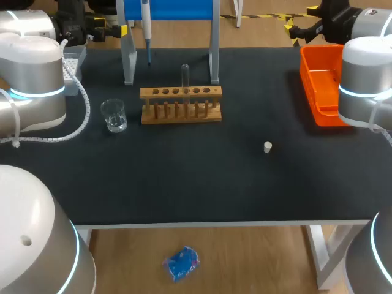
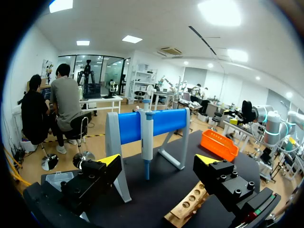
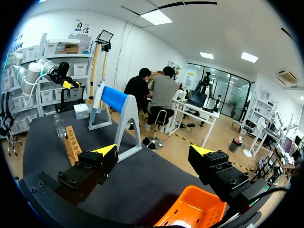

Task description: Invert the test tube, pick up the pipette, mount the tip to pipette, aspirate from beaker and dispense into the tube, eject the tip, return the pipette, and cap with the stopper.

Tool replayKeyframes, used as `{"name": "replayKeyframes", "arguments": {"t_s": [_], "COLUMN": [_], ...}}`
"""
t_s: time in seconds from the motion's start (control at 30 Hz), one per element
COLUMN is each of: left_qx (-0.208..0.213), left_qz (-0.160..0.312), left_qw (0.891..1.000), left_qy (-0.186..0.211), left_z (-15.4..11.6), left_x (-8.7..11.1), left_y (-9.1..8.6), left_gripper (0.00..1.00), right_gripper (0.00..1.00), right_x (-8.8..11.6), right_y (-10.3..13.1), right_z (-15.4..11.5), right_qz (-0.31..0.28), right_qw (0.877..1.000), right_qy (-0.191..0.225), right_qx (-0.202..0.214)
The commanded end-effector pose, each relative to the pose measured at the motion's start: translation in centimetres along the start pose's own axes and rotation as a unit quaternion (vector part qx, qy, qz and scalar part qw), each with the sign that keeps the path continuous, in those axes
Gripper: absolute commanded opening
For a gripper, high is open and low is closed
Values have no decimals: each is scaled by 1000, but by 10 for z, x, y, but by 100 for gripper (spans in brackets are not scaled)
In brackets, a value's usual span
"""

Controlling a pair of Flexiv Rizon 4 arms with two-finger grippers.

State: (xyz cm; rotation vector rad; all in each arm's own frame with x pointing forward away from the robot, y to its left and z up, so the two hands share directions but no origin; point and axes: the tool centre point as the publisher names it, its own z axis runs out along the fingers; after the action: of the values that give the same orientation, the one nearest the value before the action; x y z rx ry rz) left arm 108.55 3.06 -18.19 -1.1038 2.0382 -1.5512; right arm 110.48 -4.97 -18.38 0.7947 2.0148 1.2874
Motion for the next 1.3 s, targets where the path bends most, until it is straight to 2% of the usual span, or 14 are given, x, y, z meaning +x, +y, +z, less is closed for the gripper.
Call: {"name": "replayKeyframes", "arguments": {"t_s": [0.03, 0.47, 0.63, 0.8, 0.97, 1.17, 1.3], "left_qx": [2, 2, 2, 2, 2, 2, 2], "left_qz": [0, 0, 0, 0, 0, 0, 0], "left_qw": [1000, 1000, 1000, 1000, 1000, 1000, 1000], "left_qy": [-2, -2, -2, -2, -2, -2, -2], "left_z": [0, 0, 0, 0, 0, 0, 0], "left_x": [1, 1, 1, 1, 1, 1, 1], "left_y": [1, 1, 1, 1, 1, 1, 1], "left_gripper": [100, 100, 100, 100, 100, 100, 100], "right_gripper": [100, 100, 100, 100, 100, 100, 100], "right_x": [0, 0, 19, 42, 76, 130, 156], "right_y": [0, 0, 4, 4, -2, -10, -14], "right_z": [0, 0, 1, -4, -10, -24, -29], "right_qz": [0, 0, -9, -10, -9, -1, -1], "right_qw": [1000, 1000, 998, 994, 985, 967, 954], "right_qy": [1, 1, 47, 97, 148, 226, 266], "right_qx": [0, 0, -32, -58, -86, -121, -137]}}
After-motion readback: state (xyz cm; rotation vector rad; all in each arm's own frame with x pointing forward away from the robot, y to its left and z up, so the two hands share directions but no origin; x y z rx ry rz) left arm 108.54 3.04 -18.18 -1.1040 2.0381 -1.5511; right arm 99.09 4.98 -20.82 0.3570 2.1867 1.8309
